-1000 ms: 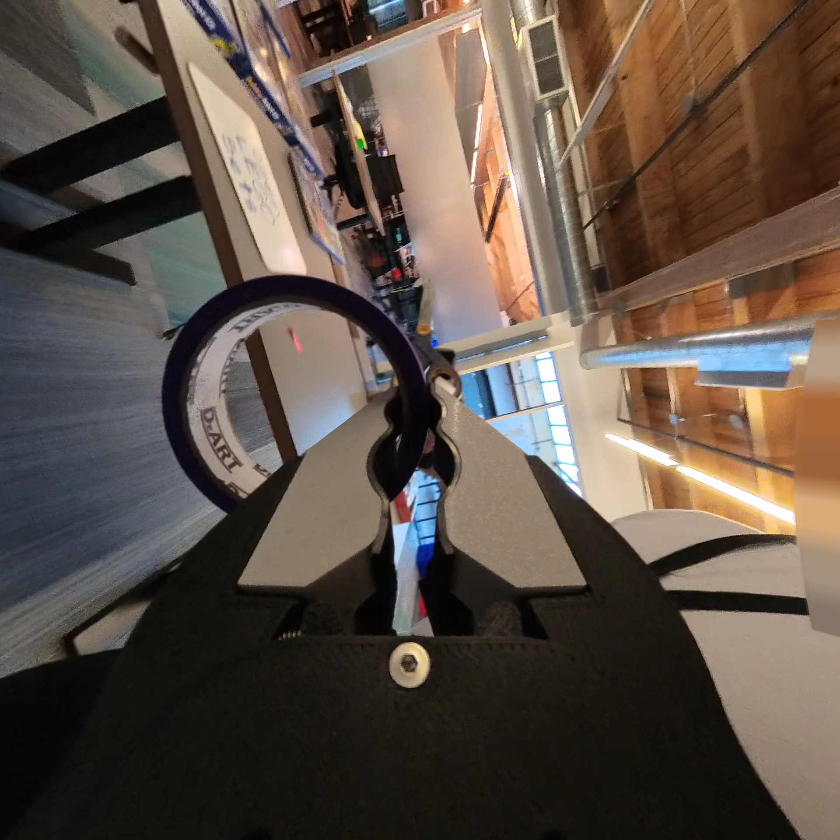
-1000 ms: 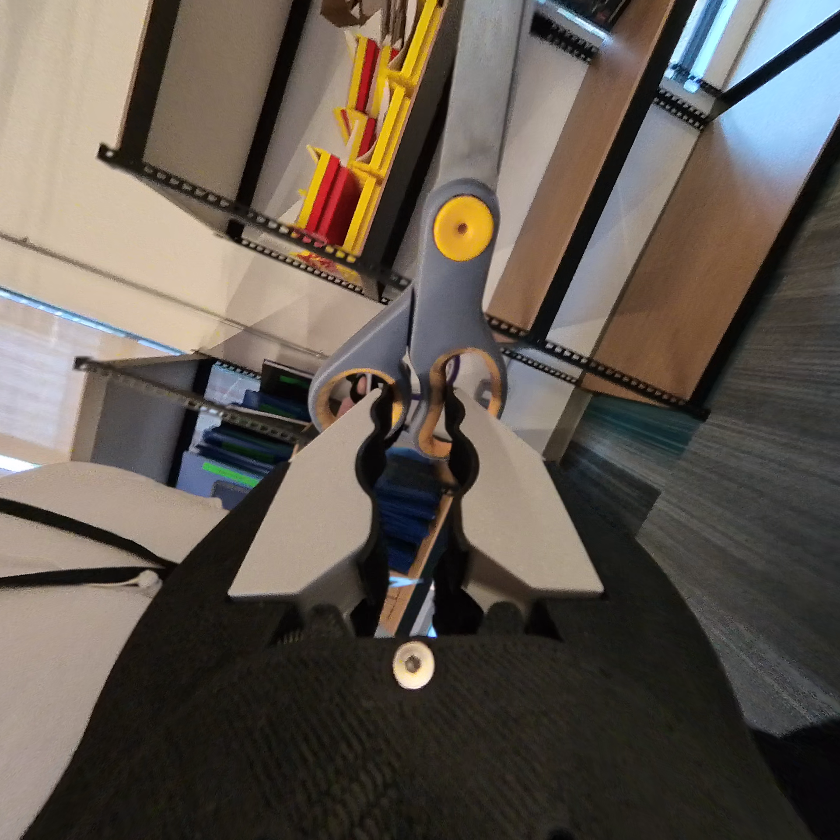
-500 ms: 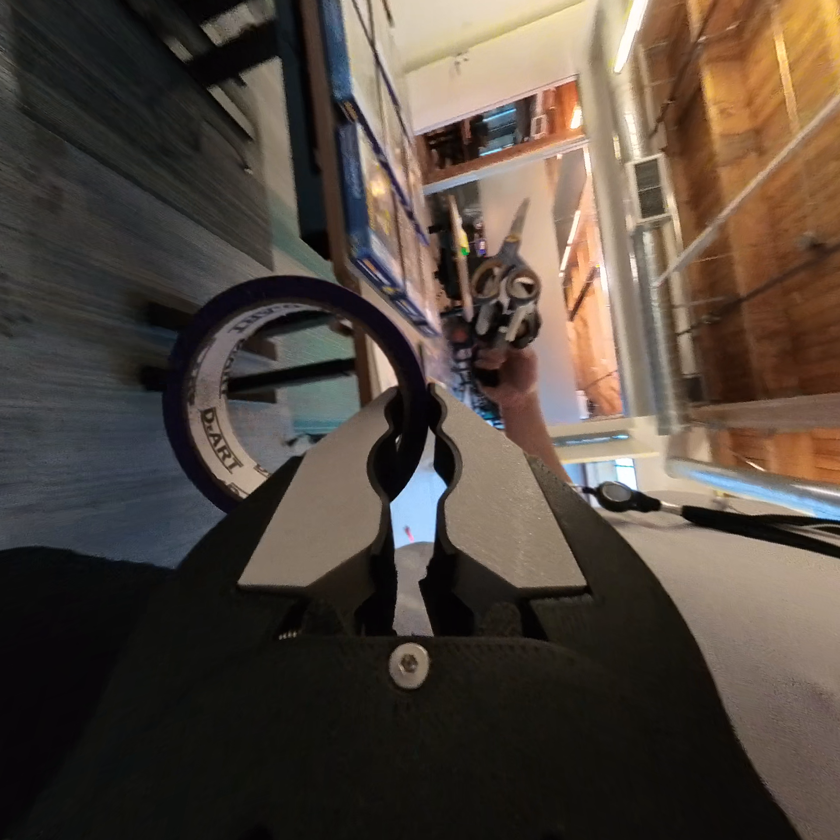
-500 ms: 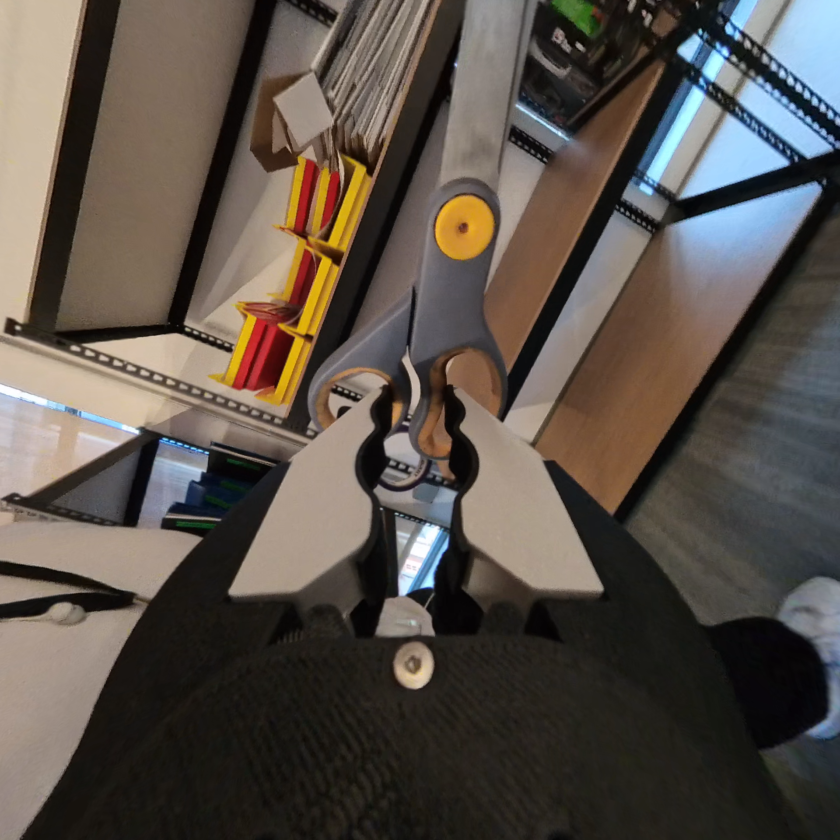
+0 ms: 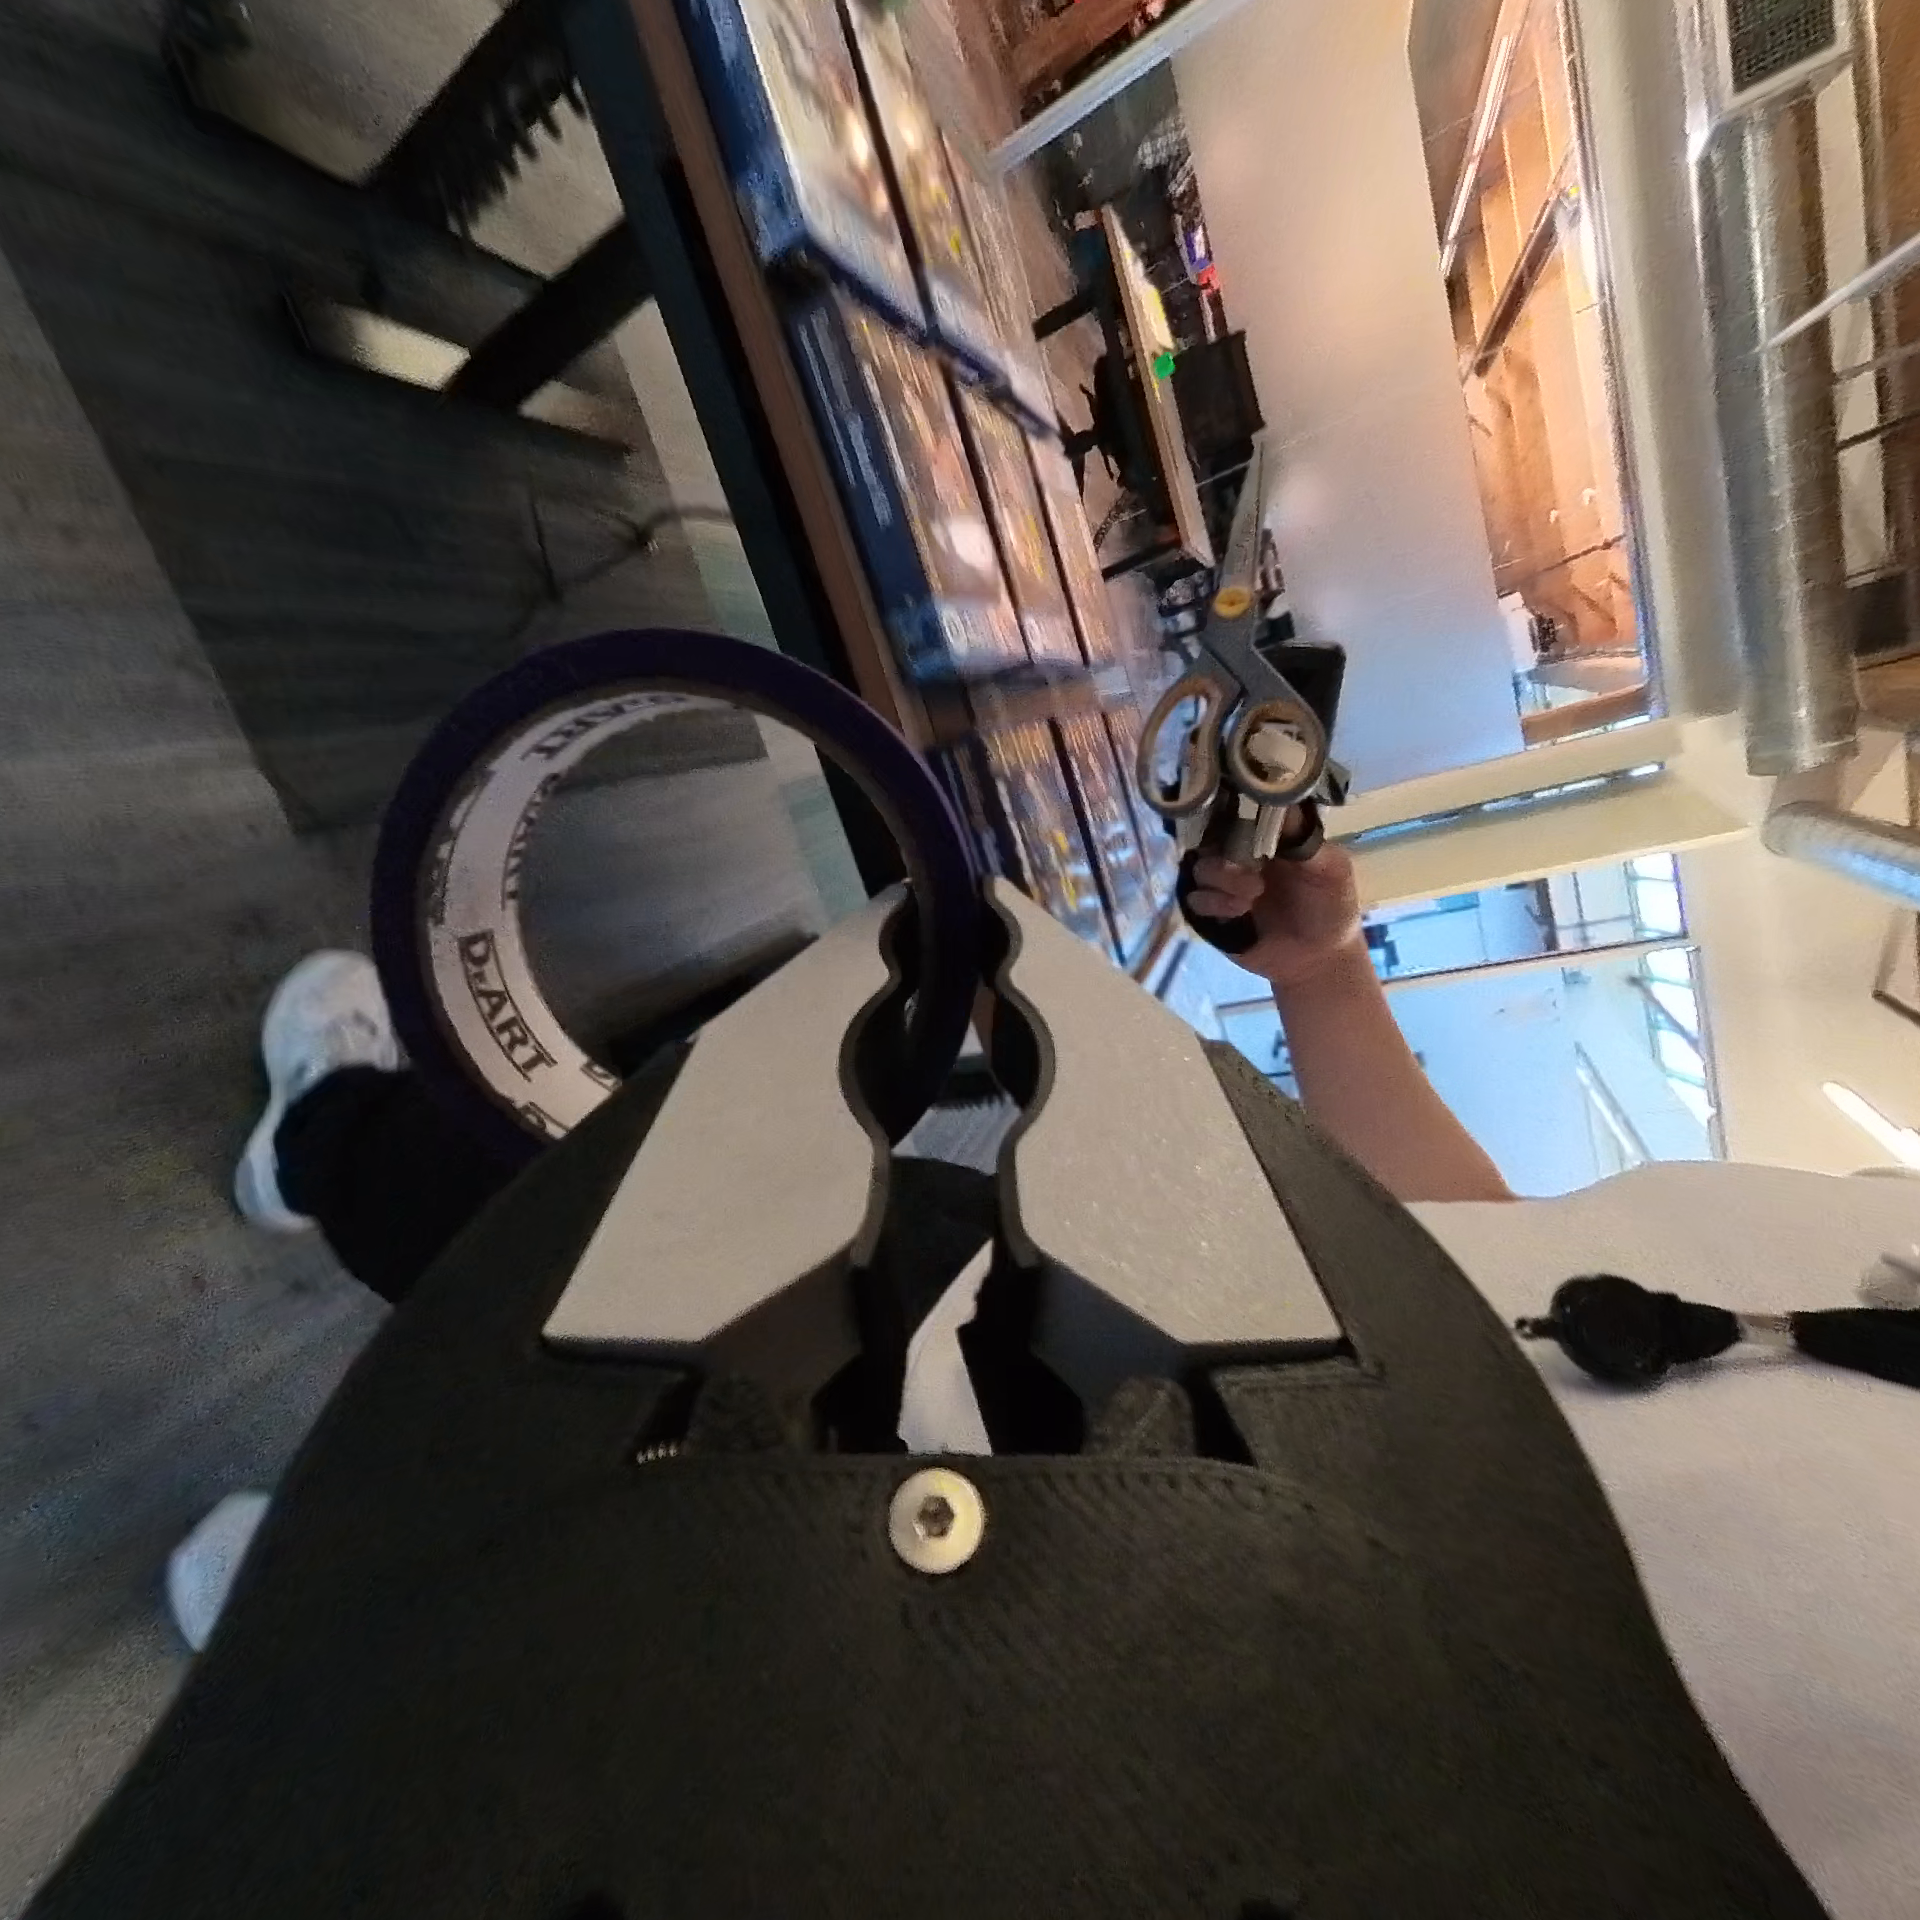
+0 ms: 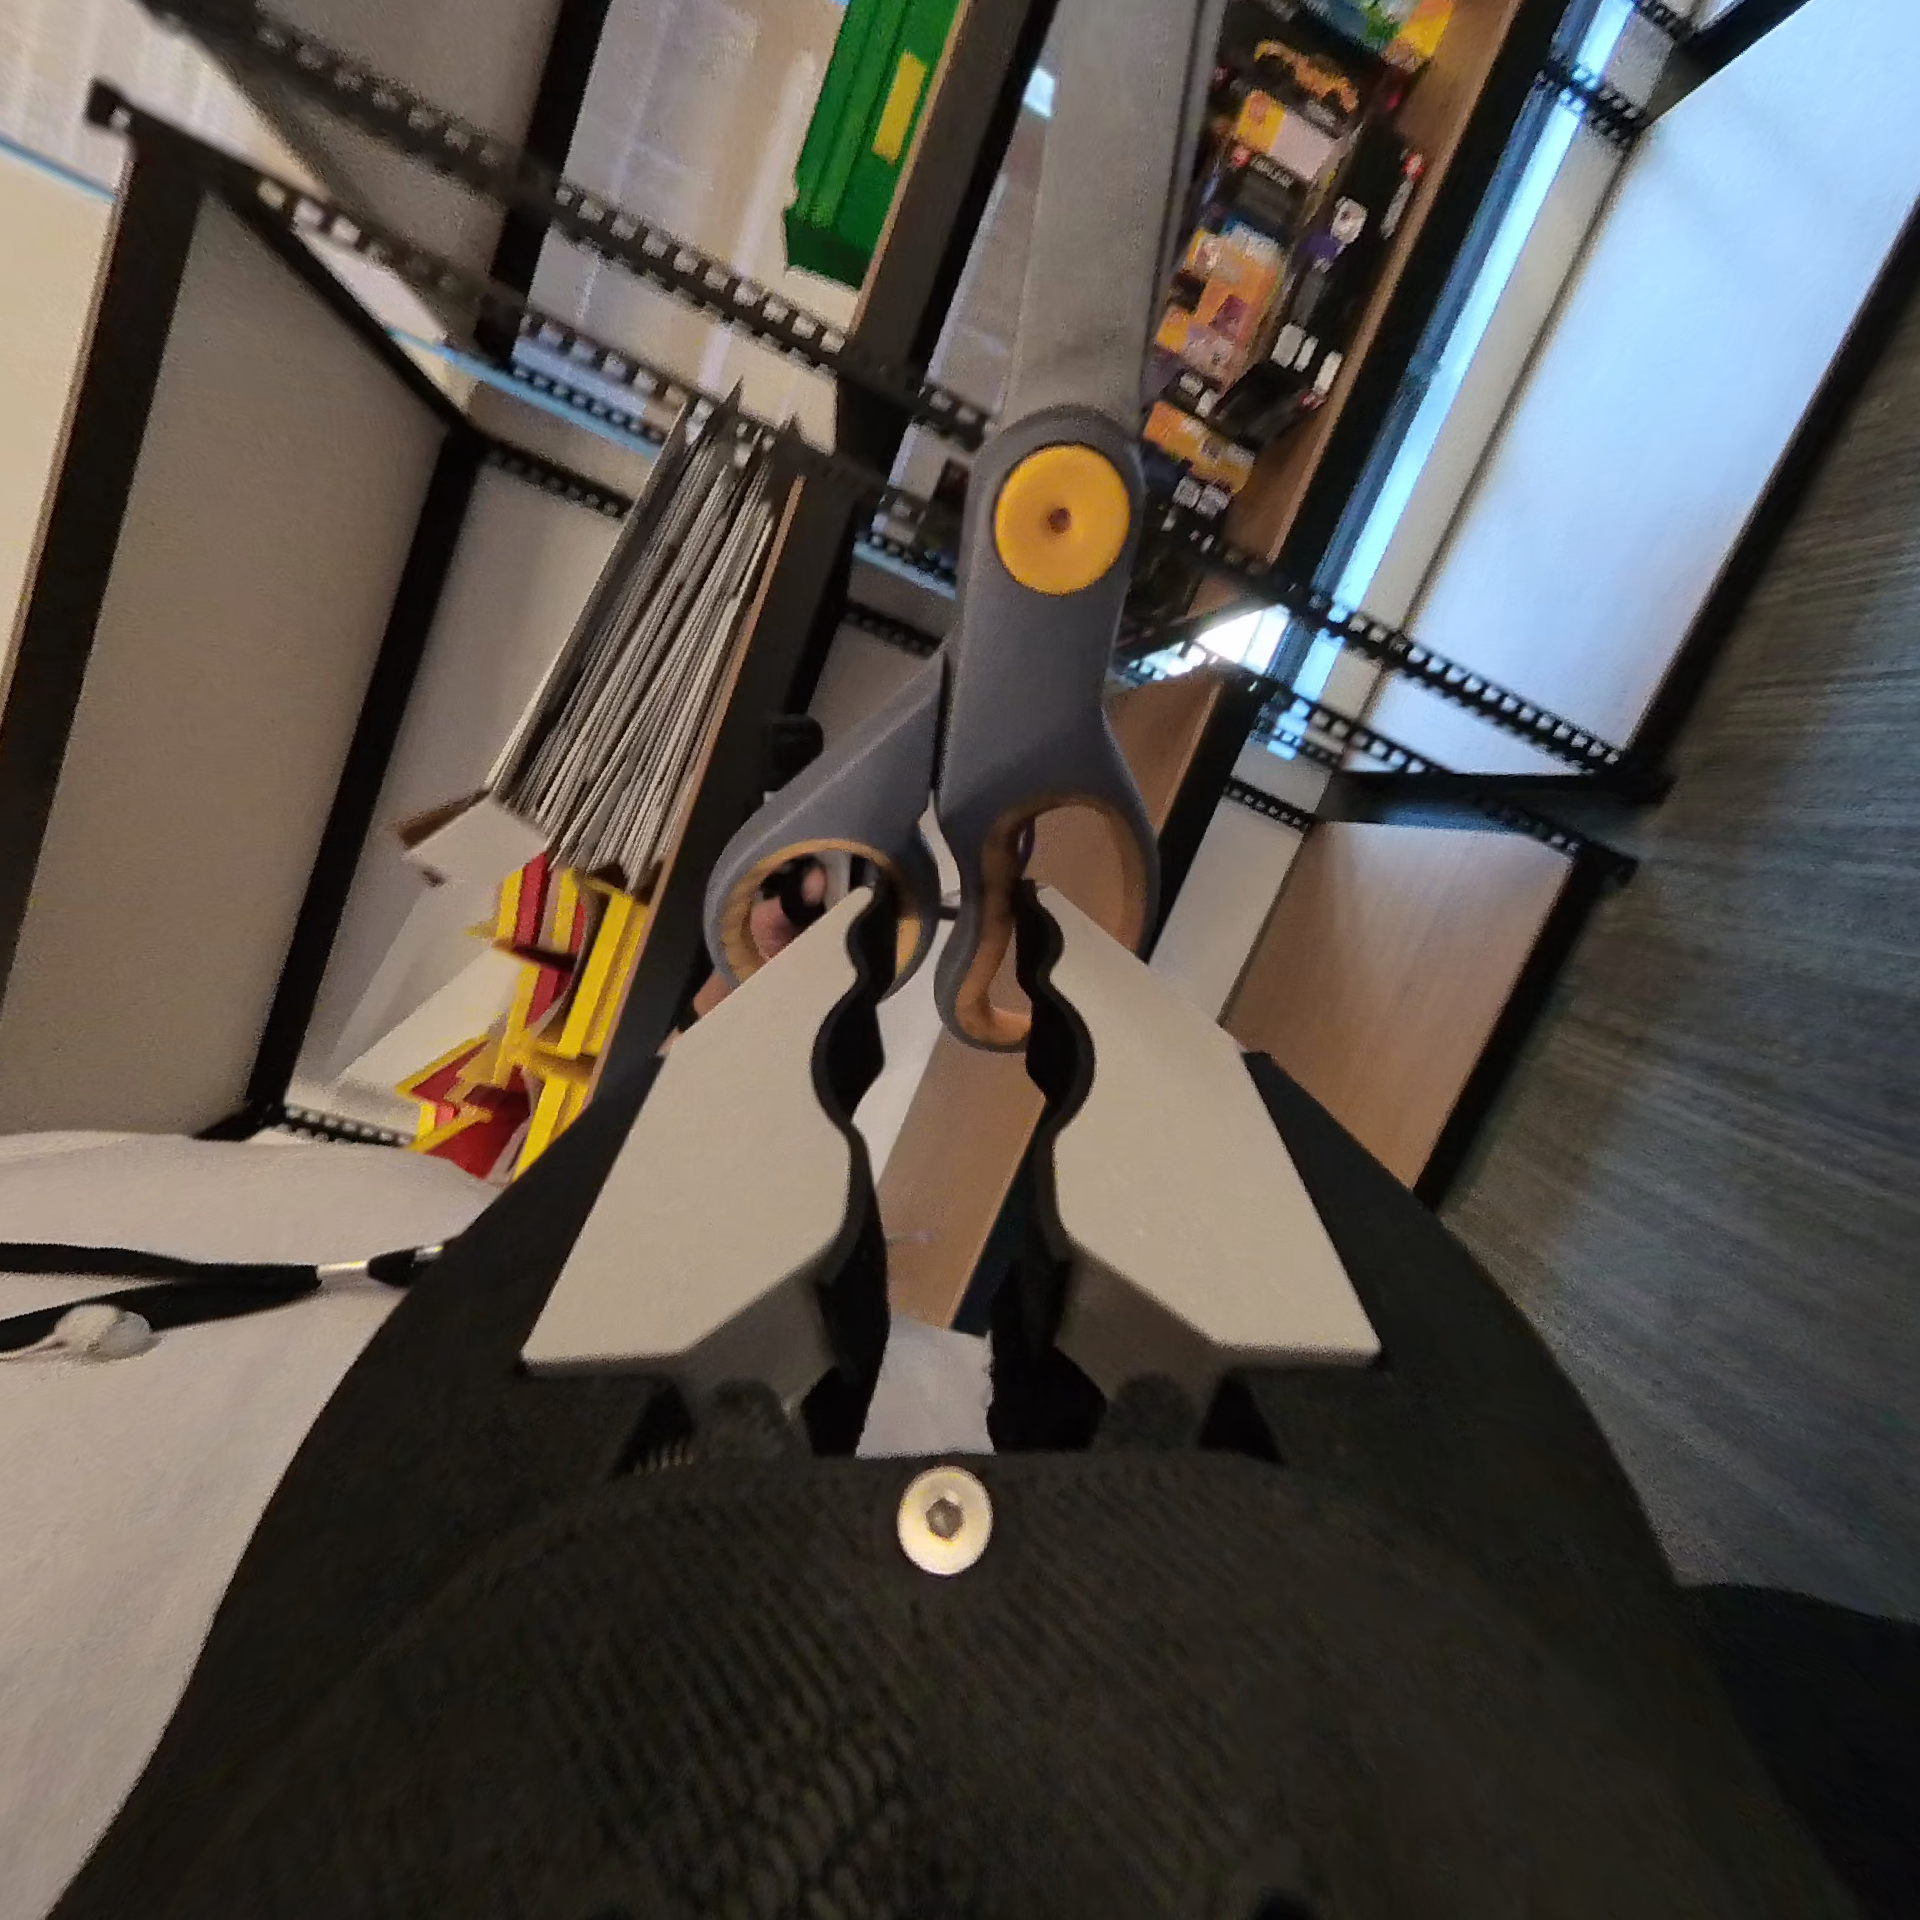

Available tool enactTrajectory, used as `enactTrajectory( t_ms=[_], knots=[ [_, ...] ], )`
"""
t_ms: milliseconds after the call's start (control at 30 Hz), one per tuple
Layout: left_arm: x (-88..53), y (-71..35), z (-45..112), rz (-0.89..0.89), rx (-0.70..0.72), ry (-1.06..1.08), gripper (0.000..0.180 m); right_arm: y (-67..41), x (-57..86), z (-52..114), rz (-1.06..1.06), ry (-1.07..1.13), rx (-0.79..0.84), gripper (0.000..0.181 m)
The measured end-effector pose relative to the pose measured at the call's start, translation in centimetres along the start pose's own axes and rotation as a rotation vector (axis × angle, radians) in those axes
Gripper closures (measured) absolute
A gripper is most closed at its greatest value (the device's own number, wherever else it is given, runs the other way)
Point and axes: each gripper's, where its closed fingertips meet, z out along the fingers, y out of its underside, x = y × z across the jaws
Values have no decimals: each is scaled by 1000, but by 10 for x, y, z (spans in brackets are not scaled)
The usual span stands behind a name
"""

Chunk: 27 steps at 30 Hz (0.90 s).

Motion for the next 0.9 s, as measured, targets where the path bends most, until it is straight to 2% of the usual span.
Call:
enactTrajectory(
  t_ms=[133,233,300,400,533,733,900],
  knots=[
    [-52,-125,66,4,50,38,173,-118,67,57,-3,-14,-43,160],
    [-87,-196,105,-139,103,58,173,-214,111,106,20,-8,-88,160],
    [-96,-240,122,-171,112,118,173,-273,136,142,10,14,-144,160],
    [-142,-294,136,-177,74,13,173,-359,168,204,18,26,-226,160],
    [-211,-389,140,-179,105,-33,173,-463,216,298,-40,21,-310,160],
    [-324,-568,137,-192,86,-72,173,-600,271,447,41,-107,-233,160],
    [-402,-721,141,-210,61,-157,173,-688,323,554,42,-59,-316,160]
  ],
)
